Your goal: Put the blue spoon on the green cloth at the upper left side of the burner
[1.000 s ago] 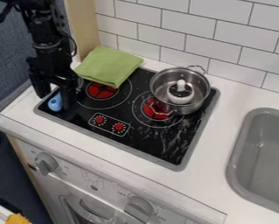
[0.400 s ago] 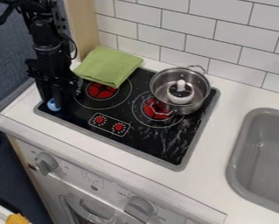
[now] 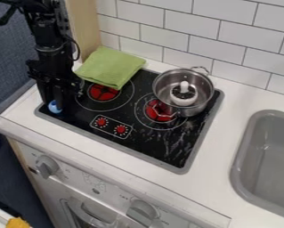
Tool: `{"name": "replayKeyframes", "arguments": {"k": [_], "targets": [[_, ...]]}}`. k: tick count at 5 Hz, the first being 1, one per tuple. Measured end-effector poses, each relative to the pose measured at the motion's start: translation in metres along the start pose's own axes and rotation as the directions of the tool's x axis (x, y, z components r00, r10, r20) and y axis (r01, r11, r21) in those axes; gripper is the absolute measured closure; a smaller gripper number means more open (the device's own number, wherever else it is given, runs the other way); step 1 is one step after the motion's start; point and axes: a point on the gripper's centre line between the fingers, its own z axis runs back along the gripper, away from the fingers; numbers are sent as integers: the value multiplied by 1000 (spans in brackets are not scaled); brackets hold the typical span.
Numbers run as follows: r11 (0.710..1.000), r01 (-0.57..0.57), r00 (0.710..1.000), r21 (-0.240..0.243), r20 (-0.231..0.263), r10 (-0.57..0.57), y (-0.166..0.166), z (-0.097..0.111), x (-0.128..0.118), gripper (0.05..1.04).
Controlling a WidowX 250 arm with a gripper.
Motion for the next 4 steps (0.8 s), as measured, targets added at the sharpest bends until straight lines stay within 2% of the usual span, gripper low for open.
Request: {"name": "replayKeyframes", "arguments": {"k": [1, 2, 3, 4], "targets": [[1000, -9, 999, -6, -32, 9, -6, 29, -2, 842], [998, -48, 999, -34, 3, 48, -8, 60, 6, 993], [996, -53, 998, -74, 16, 54, -7, 61, 28, 1007], [996, -40, 999, -82, -9, 39, -17, 57, 32, 859]]}}
